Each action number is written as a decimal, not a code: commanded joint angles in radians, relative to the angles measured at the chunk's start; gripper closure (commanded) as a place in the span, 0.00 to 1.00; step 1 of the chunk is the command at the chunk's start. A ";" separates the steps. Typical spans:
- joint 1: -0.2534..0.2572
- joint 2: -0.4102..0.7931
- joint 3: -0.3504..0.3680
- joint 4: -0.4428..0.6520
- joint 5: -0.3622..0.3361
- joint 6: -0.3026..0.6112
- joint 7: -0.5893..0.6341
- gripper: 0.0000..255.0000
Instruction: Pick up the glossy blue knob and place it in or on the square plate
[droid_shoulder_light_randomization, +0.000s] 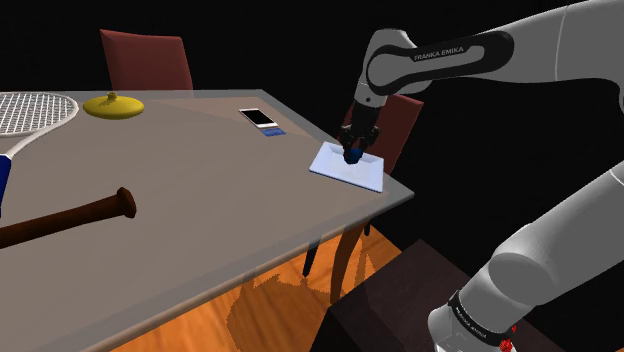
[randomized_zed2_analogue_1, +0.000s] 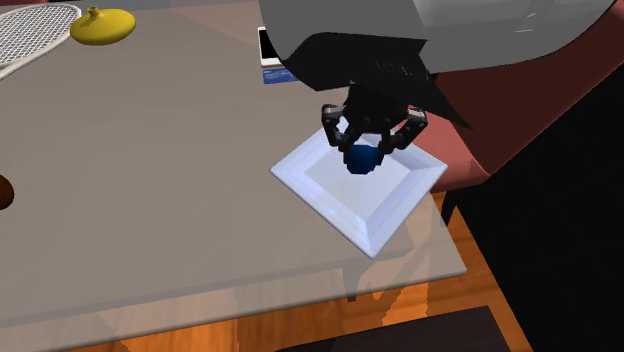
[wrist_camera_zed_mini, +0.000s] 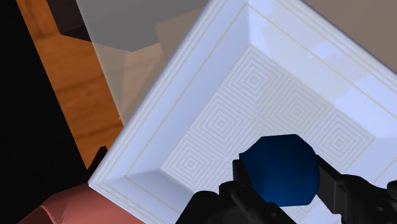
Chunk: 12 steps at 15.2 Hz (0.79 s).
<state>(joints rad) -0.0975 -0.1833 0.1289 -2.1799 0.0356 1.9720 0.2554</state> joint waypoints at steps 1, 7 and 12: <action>0.000 0.001 0.001 -0.003 0.000 0.004 0.001 1.00; 0.000 0.001 0.001 -0.003 0.000 0.004 0.001 0.00; 0.000 0.001 0.001 -0.003 0.000 0.004 0.001 0.00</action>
<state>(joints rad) -0.0971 -0.1822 0.1295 -2.1827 0.0356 1.9764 0.2563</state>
